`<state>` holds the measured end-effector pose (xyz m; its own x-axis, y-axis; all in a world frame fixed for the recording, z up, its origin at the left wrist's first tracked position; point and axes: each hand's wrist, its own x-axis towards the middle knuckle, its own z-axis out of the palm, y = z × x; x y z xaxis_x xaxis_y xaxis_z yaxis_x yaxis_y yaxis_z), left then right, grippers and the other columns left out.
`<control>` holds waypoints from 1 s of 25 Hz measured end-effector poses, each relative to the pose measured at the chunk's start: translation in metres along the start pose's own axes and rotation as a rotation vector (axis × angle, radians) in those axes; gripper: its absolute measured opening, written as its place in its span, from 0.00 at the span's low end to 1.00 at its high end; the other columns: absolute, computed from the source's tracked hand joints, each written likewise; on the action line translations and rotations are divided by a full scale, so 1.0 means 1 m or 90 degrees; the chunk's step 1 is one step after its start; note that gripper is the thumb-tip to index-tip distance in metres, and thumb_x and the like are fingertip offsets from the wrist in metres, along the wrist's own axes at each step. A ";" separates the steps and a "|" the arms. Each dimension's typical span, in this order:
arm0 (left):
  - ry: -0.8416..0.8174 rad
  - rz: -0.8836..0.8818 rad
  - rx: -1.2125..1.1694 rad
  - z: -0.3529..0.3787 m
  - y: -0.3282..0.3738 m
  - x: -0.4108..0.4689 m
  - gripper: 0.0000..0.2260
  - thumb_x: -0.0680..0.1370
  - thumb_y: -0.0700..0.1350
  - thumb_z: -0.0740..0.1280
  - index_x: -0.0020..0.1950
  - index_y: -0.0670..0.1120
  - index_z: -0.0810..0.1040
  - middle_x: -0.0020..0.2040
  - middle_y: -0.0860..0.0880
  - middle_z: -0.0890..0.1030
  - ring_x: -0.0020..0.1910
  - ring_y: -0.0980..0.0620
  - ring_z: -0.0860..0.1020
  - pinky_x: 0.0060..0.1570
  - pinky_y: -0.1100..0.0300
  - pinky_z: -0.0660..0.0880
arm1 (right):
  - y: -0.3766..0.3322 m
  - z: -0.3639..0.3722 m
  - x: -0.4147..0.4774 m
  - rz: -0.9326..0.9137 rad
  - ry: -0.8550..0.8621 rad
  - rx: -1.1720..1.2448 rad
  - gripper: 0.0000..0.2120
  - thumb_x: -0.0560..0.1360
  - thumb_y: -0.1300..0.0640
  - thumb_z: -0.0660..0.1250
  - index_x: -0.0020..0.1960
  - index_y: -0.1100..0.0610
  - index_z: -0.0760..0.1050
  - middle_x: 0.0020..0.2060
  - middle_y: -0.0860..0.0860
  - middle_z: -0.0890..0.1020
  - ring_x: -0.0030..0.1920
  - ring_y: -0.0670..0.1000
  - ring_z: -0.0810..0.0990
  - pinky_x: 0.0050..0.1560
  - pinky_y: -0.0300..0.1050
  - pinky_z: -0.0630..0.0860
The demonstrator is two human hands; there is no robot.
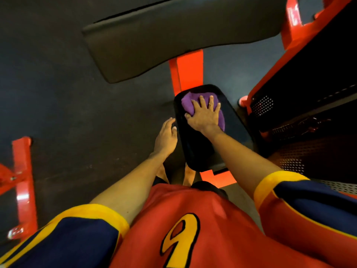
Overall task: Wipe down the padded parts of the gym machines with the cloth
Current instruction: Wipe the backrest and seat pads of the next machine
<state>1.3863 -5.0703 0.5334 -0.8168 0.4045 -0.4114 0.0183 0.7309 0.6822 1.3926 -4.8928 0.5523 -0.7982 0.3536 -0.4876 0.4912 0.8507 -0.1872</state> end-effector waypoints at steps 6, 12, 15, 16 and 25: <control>0.004 -0.097 0.000 -0.006 -0.033 -0.018 0.14 0.86 0.44 0.57 0.70 0.47 0.72 0.68 0.48 0.73 0.65 0.47 0.75 0.62 0.50 0.73 | -0.038 0.041 -0.075 -0.084 0.040 -0.092 0.41 0.78 0.40 0.66 0.84 0.48 0.49 0.83 0.56 0.48 0.81 0.69 0.42 0.78 0.71 0.43; 0.026 -0.097 -0.058 -0.011 -0.048 -0.027 0.16 0.86 0.45 0.57 0.74 0.47 0.70 0.74 0.49 0.70 0.72 0.50 0.70 0.68 0.56 0.67 | -0.073 0.032 -0.011 -0.091 -0.013 -0.203 0.39 0.77 0.46 0.68 0.82 0.50 0.55 0.83 0.58 0.47 0.79 0.73 0.41 0.76 0.76 0.44; 0.025 -0.093 -0.077 -0.015 -0.056 -0.037 0.16 0.86 0.46 0.57 0.75 0.48 0.70 0.75 0.50 0.70 0.73 0.51 0.70 0.68 0.59 0.66 | -0.089 0.027 0.028 -0.071 -0.032 -0.210 0.38 0.77 0.49 0.68 0.83 0.50 0.54 0.83 0.57 0.48 0.80 0.72 0.41 0.76 0.76 0.45; 0.030 -0.096 -0.085 -0.017 -0.057 -0.040 0.17 0.86 0.46 0.57 0.75 0.48 0.70 0.75 0.50 0.70 0.72 0.52 0.70 0.67 0.60 0.66 | -0.090 0.025 0.032 -0.074 -0.033 -0.210 0.38 0.77 0.50 0.68 0.82 0.51 0.54 0.83 0.57 0.49 0.80 0.71 0.42 0.76 0.75 0.45; -0.009 -0.168 -0.185 -0.056 -0.066 -0.043 0.20 0.86 0.54 0.54 0.76 0.49 0.68 0.71 0.50 0.73 0.70 0.51 0.71 0.68 0.51 0.69 | -0.094 0.027 -0.038 -0.210 0.068 0.126 0.29 0.71 0.64 0.69 0.72 0.55 0.73 0.70 0.56 0.75 0.74 0.60 0.69 0.78 0.56 0.60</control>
<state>1.3877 -5.1662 0.5397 -0.7628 0.2326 -0.6033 -0.3579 0.6252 0.6936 1.3863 -4.9964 0.5653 -0.9511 0.1206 -0.2845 0.2513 0.8377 -0.4849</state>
